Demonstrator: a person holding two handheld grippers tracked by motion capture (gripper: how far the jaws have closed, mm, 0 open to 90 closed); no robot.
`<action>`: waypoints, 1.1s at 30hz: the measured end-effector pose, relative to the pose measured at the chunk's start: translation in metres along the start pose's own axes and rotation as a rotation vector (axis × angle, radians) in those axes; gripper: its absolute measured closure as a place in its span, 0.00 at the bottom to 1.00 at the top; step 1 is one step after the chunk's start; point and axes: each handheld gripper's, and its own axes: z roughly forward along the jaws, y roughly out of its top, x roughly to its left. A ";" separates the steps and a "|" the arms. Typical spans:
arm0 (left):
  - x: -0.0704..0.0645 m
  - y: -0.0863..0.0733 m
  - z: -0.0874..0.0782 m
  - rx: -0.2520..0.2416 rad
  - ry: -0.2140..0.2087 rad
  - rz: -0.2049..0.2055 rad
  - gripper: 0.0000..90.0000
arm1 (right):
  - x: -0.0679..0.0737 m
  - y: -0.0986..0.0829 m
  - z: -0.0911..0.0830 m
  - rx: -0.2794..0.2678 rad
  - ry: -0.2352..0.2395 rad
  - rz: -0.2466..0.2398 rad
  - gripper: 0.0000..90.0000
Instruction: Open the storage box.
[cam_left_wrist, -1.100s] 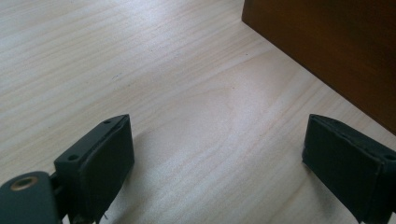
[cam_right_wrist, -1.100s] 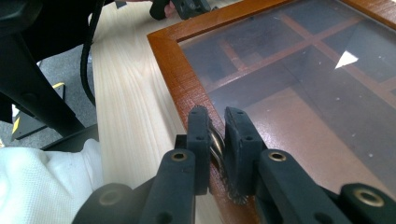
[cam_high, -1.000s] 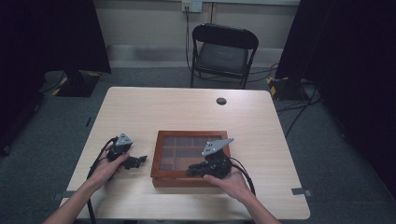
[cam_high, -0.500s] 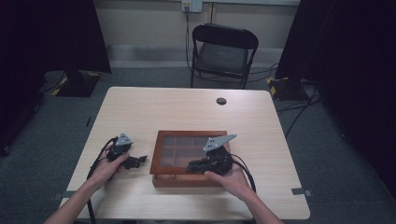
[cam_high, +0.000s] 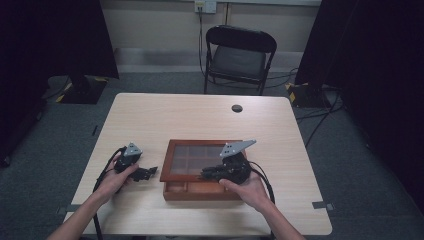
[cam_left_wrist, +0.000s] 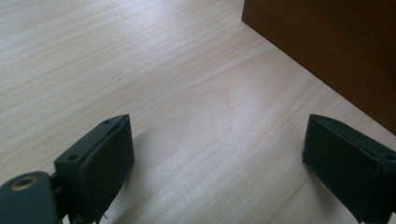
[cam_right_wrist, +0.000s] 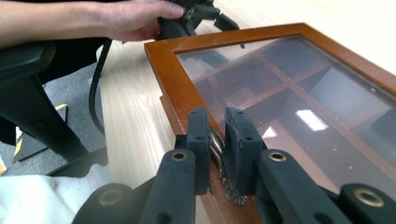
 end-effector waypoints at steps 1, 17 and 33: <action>0.000 0.000 0.000 0.000 0.000 0.000 0.09 | 0.000 0.001 -0.001 -0.001 -0.002 -0.003 0.90; 0.000 0.000 0.000 0.001 0.000 0.000 0.09 | -0.004 0.015 -0.007 0.000 0.008 -0.025 0.91; 0.000 0.000 0.000 -0.001 -0.001 0.000 0.09 | -0.002 0.030 -0.022 -0.023 -0.015 -0.035 0.91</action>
